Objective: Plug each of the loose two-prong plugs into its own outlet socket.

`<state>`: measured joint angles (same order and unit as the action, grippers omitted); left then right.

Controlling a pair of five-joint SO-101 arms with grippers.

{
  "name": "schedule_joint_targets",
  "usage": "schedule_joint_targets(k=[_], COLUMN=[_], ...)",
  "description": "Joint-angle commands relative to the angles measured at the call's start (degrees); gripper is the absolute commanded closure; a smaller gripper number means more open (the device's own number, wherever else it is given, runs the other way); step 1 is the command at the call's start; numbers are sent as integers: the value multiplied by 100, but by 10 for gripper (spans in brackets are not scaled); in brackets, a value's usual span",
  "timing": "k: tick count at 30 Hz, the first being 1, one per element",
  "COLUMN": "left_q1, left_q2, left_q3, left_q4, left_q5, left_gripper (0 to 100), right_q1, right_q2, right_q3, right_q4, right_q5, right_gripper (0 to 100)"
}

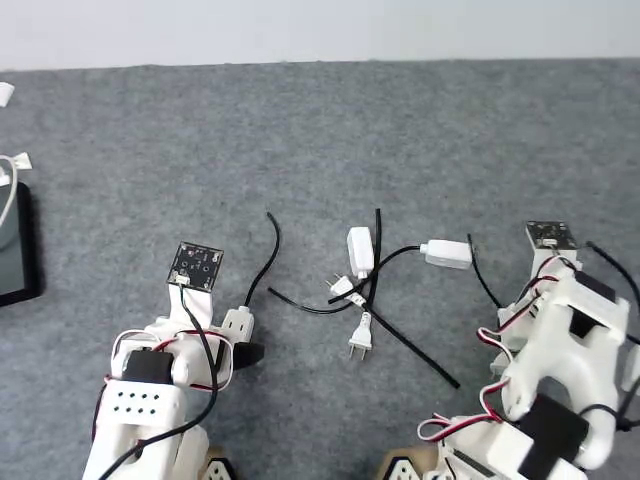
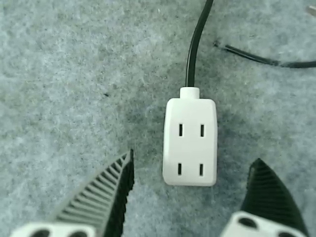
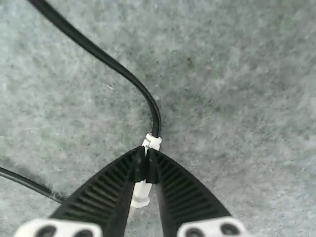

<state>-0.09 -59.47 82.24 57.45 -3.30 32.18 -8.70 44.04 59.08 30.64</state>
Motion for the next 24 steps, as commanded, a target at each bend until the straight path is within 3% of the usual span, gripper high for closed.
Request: schedule_joint_targets(k=[1,14,24], left_q1=[-26,-26,-26], left_q2=[-79,-79,-79], left_q3=[-22,4,13], left_q4=[-26,-44,-44], left_q5=[-62,-62,-62], left_gripper=[717,717,717], right_q1=[-57,-75,-382], right_q2=[-75,-673,-1288], right_q3=[-281,-255,-114], right_q4=[75,101,804], right_q5=[-290,-642,-607], right_gripper=[986,987,987])
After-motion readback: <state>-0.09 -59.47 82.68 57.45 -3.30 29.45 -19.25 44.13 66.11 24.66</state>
